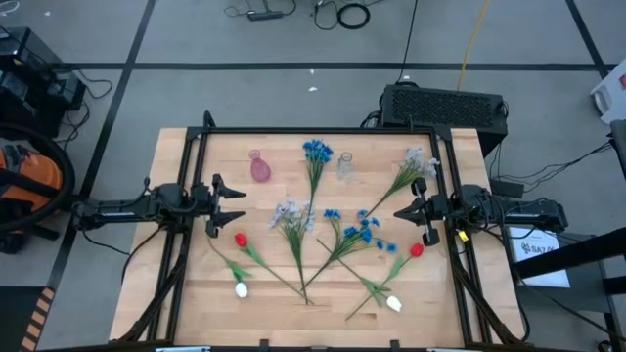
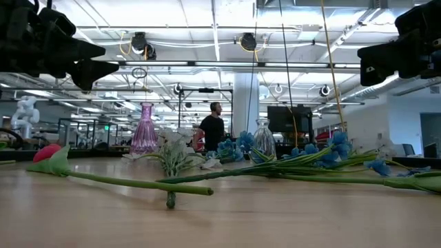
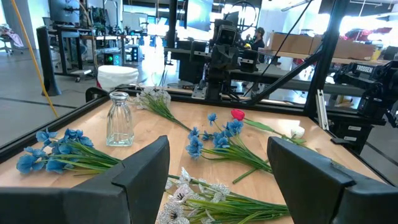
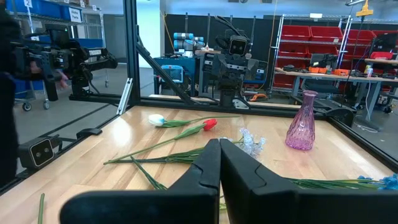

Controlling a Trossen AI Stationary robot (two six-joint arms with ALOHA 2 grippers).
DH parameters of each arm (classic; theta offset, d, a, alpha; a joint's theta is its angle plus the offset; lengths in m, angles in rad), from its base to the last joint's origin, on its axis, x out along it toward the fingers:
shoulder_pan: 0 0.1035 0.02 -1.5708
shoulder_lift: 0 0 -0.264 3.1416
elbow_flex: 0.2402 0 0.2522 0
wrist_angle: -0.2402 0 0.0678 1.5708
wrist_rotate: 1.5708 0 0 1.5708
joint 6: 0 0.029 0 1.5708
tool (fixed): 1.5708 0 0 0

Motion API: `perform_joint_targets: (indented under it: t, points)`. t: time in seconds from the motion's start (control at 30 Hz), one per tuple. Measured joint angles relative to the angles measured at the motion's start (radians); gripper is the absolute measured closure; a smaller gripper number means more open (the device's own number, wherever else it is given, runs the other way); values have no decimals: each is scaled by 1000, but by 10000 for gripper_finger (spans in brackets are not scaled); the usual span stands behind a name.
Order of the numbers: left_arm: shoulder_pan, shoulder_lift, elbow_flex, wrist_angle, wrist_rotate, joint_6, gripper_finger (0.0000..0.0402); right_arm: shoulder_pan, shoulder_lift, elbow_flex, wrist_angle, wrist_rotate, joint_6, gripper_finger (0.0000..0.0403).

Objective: Sort flowers into vase by color

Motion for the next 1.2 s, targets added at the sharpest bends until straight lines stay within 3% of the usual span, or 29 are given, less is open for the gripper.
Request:
perform_joint_targets:
  t: [0.6,0.83,1.2]
  points:
    - [0,0,1,34,0,-4,126,0,0,0,0,0,0,403]
    - [0,0,14,77,-63,-210,126,0,0,0,0,0,0,403]
    - [-4,89,171,12,-82,-130,126,0,0,0,0,0,0,403]
